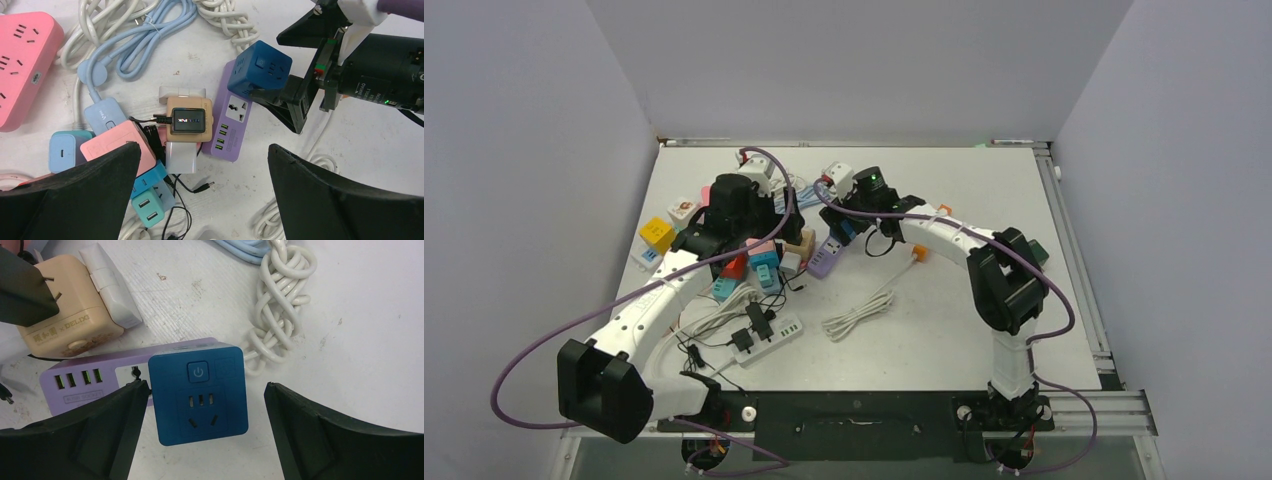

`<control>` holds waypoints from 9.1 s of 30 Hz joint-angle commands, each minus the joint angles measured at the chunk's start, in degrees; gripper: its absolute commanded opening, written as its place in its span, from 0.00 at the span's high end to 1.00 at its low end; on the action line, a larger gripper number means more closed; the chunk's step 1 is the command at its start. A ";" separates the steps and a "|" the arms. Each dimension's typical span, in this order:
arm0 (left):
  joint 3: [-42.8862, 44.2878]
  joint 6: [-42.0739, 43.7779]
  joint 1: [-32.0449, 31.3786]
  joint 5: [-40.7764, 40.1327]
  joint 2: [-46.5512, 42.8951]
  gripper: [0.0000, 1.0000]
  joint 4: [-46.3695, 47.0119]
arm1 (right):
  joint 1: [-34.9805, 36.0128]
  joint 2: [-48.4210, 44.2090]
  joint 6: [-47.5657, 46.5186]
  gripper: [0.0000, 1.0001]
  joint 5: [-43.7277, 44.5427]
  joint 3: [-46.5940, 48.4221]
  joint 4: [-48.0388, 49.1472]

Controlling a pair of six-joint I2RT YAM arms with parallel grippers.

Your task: Pull the plug off the socket

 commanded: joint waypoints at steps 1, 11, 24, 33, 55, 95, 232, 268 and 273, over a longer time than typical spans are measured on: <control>0.21 -0.21 0.38 -0.15 -1.36 0.04 2.93 | 0.72 1.63 -2.74 0.10 -0.45 2.98 -1.21; 0.18 -0.34 0.42 0.64 -1.11 0.04 3.03 | 1.46 4.70 -3.68 0.08 -0.24 5.81 -1.13; -0.18 -0.70 0.34 6.23 -0.90 0.04 4.38 | 1.47 -3.80 -2.67 0.94 2.13 -3.85 4.55; -0.95 -4.16 -0.62 16.07 1.82 0.04 7.33 | 1.42 -18.64 3.58 0.95 4.01 -19.04 13.17; -1.06 -8.52 -4.76 21.37 10.65 0.01 8.68 | -1.21 -30.30 12.12 0.95 6.56 -29.39 17.50; -0.59 -7.26 -5.82 13.69 4.78 0.01 5.02 | -50.03 -52.29 39.22 0.95 25.84 -39.90 -11.46; 0.75 0.44 14.27 -1.27 -3.96 0.04 -13.19 | 1.54 -38.35 27.78 0.10 7.89 -40.02 23.30; -6.59 -0.60 20.20 -6.56 -12.28 0.04 -6.04 | 42.89 2.57 37.93 0.30 40.95 0.05 2.58; -6.72 -0.60 20.20 -6.46 -12.01 0.04 -5.92 | 43.27 3.72 37.25 0.33 41.39 1.30 2.30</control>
